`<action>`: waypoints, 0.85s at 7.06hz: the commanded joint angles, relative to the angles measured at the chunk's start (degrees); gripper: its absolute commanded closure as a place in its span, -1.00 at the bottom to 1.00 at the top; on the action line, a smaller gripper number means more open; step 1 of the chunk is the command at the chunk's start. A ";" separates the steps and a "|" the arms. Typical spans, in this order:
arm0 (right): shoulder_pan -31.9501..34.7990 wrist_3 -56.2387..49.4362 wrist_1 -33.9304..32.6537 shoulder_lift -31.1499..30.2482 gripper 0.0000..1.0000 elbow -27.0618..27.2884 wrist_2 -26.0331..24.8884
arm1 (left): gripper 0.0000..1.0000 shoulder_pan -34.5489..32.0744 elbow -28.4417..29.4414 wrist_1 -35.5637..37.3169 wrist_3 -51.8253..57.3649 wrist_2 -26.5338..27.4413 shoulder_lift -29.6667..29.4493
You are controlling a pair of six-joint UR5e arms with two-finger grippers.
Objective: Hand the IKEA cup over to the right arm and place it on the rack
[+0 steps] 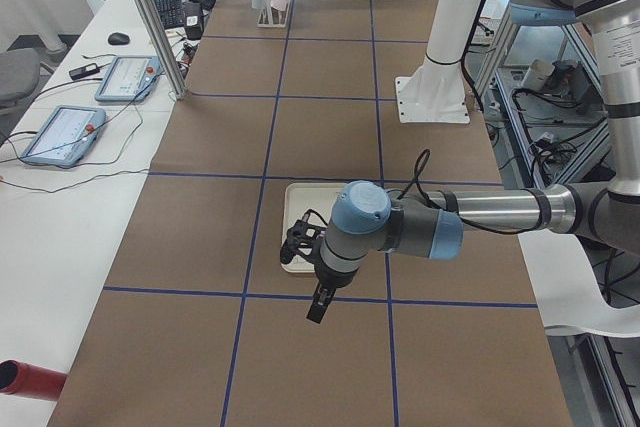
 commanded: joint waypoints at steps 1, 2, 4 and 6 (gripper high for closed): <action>0.01 -0.10 0.00 0.08 -0.99 0.14 -0.04 | -1.00 -0.19 -3.88 0.06 -8.85 -3.81 3.28; 0.01 -0.10 0.00 0.08 -0.99 0.23 -0.04 | -1.00 0.07 -3.11 -0.55 -8.90 -2.51 3.10; 0.01 -0.10 0.09 0.08 -0.99 0.14 -0.04 | -1.00 1.03 -3.10 -0.12 -8.64 1.27 2.67; -0.08 -0.18 0.09 0.17 -0.99 0.14 -0.04 | -1.00 5.33 -3.80 -0.03 -8.55 5.32 2.49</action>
